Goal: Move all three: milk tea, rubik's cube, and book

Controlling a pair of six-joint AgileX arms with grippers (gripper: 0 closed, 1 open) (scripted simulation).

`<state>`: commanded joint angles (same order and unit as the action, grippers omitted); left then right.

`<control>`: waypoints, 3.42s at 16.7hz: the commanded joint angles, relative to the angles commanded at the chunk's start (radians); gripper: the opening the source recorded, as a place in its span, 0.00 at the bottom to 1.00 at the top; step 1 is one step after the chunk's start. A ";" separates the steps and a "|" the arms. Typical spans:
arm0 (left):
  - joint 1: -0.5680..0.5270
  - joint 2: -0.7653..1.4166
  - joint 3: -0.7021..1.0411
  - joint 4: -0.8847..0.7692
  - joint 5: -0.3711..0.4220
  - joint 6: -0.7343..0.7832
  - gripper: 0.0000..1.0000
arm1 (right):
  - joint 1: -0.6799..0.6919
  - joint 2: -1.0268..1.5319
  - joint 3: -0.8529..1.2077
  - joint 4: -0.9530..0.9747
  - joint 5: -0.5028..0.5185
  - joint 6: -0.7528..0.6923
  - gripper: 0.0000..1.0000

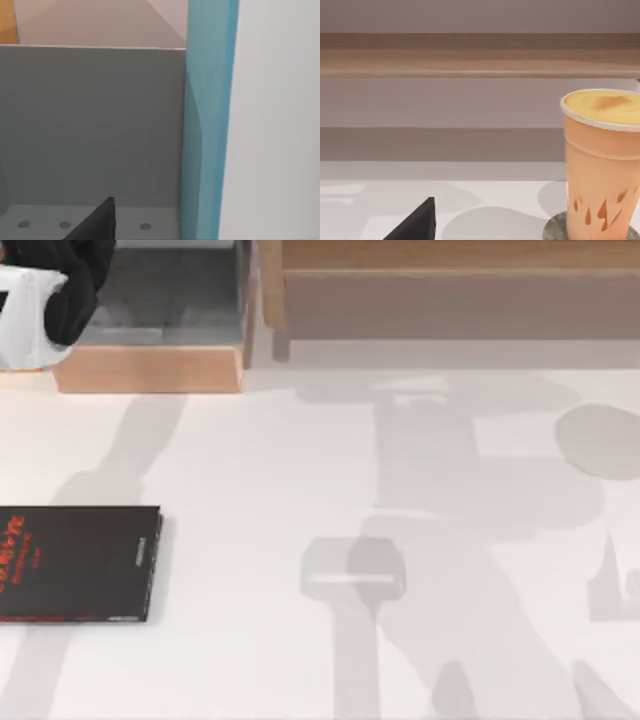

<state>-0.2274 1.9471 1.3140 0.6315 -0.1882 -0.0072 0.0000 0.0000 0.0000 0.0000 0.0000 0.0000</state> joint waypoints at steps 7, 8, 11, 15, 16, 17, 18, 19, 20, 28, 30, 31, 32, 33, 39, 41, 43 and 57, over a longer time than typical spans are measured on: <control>0.007 0.065 0.093 -0.028 0.007 0.000 1.00 | 0.000 0.000 0.000 0.000 0.000 0.000 1.00; 0.007 0.065 0.093 -0.028 0.007 0.000 1.00 | 0.000 0.000 0.000 0.000 0.000 0.000 1.00; 0.007 0.065 0.093 -0.028 0.007 0.000 0.77 | 0.000 0.000 0.000 0.000 0.000 0.000 1.00; 0.007 0.065 0.093 -0.028 0.007 0.000 0.47 | 0.000 0.000 0.000 0.000 0.000 0.000 1.00; 0.007 0.065 0.093 -0.028 0.007 0.000 0.40 | 0.000 0.000 0.000 0.000 0.000 0.000 1.00; 0.007 0.065 0.093 -0.028 0.007 0.000 0.32 | 0.000 0.000 0.000 0.000 0.000 0.000 1.00; 0.007 0.065 0.093 -0.028 0.007 0.000 0.25 | 0.000 0.000 0.000 0.000 0.000 0.000 1.00; 0.007 0.065 0.093 -0.028 0.007 0.000 0.17 | 0.000 0.000 0.000 0.000 0.000 0.000 1.00; 0.007 0.065 0.093 -0.028 0.007 0.000 0.10 | 0.000 0.000 0.000 0.000 0.000 0.000 1.00; 0.007 0.065 0.093 -0.028 0.007 0.000 0.00 | 0.000 0.000 0.000 0.000 0.000 0.000 1.00; 0.004 0.063 0.093 -0.028 0.007 0.001 0.00 | 0.000 0.000 0.000 0.000 0.000 0.000 1.00; 0.004 0.060 0.090 -0.030 0.007 0.001 0.00 | 0.000 0.000 0.000 0.000 0.000 0.000 1.00; 0.003 0.047 0.084 -0.035 0.005 0.001 0.00 | 0.000 0.000 0.000 0.000 0.000 0.000 1.00; 0.002 0.034 0.076 -0.040 0.004 0.001 0.00 | 0.000 0.000 0.000 0.000 0.000 0.000 1.00; 0.003 0.019 0.069 -0.047 0.002 0.003 0.00 | 0.000 0.000 0.000 0.000 0.000 0.000 1.00; 0.001 -0.011 0.055 -0.045 0.008 0.034 0.00 | 0.000 0.000 0.000 0.000 0.000 0.000 1.00; 0.000 -0.075 0.019 -0.038 0.021 0.108 0.00 | 0.000 0.000 0.000 0.000 0.000 0.000 1.00; 0.070 -0.706 -0.890 0.027 0.122 1.240 0.00 | 0.000 0.000 0.000 0.000 0.000 0.000 1.00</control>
<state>-0.1578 1.2406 0.4236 0.6582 -0.0666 1.2324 0.0000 0.0000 0.0000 0.0000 0.0000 0.0000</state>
